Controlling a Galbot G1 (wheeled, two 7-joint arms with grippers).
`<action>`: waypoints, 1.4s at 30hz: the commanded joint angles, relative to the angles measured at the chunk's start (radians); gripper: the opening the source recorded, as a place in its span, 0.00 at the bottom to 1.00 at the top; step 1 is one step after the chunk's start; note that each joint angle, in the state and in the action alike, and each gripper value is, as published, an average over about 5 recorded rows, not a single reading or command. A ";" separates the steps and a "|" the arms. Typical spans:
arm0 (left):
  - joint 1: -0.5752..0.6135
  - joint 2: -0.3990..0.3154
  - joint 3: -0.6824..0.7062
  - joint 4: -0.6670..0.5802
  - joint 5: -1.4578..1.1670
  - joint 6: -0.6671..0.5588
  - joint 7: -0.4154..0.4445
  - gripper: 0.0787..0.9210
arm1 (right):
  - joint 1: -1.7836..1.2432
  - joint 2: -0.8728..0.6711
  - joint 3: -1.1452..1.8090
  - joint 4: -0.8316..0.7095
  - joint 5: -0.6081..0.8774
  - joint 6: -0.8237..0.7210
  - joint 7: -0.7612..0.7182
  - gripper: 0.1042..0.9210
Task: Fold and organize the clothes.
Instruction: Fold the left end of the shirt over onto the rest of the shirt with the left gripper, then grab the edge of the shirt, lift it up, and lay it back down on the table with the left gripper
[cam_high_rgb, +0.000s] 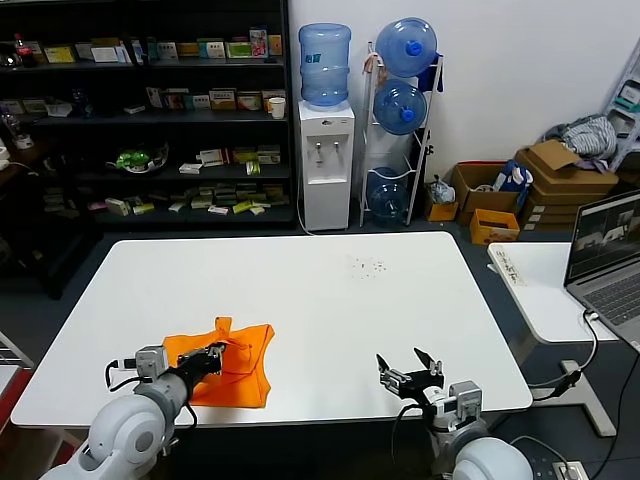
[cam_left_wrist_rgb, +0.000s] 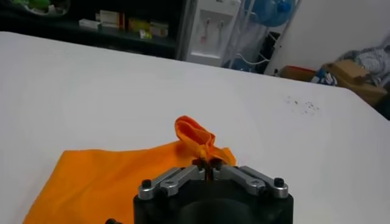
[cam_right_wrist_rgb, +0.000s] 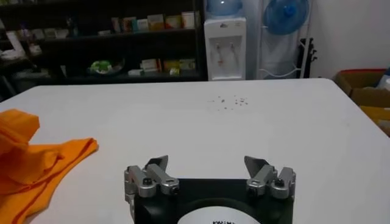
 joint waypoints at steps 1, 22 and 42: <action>-0.052 -0.031 0.041 0.016 -0.016 0.018 -0.017 0.06 | 0.003 0.001 -0.002 -0.003 0.000 -0.002 0.001 0.88; 0.139 0.159 -0.249 -0.024 -0.125 0.022 0.072 0.63 | 0.029 -0.009 -0.020 -0.016 0.015 -0.005 0.000 0.88; 0.116 0.259 -0.232 0.454 0.072 -0.070 0.668 0.88 | 0.002 -0.012 0.013 0.006 0.020 0.004 -0.005 0.88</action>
